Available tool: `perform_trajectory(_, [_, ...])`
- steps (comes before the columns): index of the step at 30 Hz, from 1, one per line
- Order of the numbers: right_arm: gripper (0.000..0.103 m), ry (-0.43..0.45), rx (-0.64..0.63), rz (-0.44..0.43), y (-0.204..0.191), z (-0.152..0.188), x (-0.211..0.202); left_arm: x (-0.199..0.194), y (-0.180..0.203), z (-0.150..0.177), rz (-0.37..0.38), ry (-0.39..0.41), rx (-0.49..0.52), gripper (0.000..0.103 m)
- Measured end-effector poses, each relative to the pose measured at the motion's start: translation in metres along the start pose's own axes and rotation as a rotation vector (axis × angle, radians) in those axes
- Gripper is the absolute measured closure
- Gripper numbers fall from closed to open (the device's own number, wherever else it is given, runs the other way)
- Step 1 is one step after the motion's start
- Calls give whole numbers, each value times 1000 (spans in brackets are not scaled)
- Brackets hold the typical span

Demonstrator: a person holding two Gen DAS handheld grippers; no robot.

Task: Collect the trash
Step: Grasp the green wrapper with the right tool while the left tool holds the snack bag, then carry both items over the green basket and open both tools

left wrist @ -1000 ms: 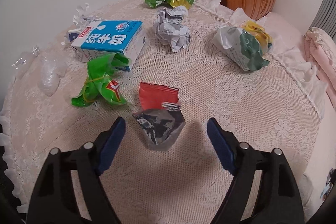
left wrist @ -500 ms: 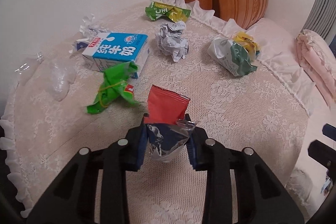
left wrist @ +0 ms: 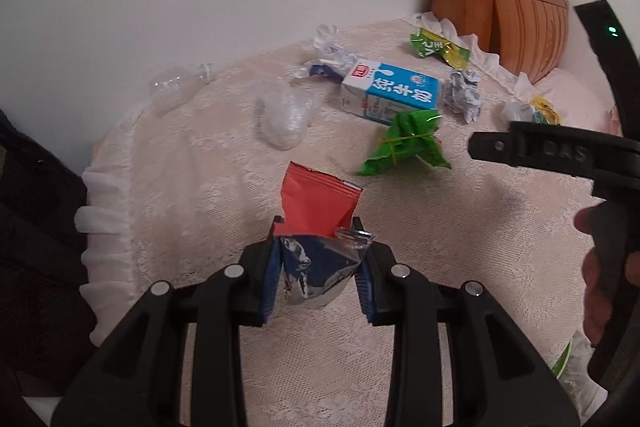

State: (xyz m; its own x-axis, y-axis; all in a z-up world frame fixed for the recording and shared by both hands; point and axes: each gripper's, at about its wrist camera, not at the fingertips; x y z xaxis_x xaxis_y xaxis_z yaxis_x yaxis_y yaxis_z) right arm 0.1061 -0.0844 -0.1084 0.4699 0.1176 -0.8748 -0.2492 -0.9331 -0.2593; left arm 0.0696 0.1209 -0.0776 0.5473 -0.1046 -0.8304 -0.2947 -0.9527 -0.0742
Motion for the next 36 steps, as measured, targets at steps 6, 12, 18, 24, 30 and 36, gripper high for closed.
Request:
perform_trajectory(6, [2, -39, 61, 45, -41, -26, 51, 7, -23, 1, 12, -12, -29, 71])
perform_trajectory(12, [47, -76, 50, 55, -52, -26, 74, 12, -23, 1, 29, -12, -15, 71])
perform_trajectory(18, [57, -35, 55, -19, -36, -9, 40, 6, -3, 1, 51, -3, 30, 71])
perform_trajectory(24, [57, 15, 35, 37, 19, 31, -32, -22, 45, 11, 133, 33, 136, 71])
perform_trajectory(30, [57, 18, 128, 222, 110, 108, -108, -48, 118, 35, 271, 14, 264, 71])
perform_trajectory(36, [55, 15, 260, 340, 191, 180, -154, -72, 199, 57, 380, 0, 416, 71])
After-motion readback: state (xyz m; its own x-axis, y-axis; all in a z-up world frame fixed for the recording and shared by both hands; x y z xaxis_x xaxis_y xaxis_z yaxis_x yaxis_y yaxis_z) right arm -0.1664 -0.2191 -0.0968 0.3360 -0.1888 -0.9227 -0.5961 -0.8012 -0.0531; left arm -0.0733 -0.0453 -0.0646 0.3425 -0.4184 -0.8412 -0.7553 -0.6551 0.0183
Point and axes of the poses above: each gripper's, at about its wrist camera, not at the fingertips, and x roughly the way its jaws point, y to its right, z to its underside, and after that the axes turned 1 degree about x, right-handed
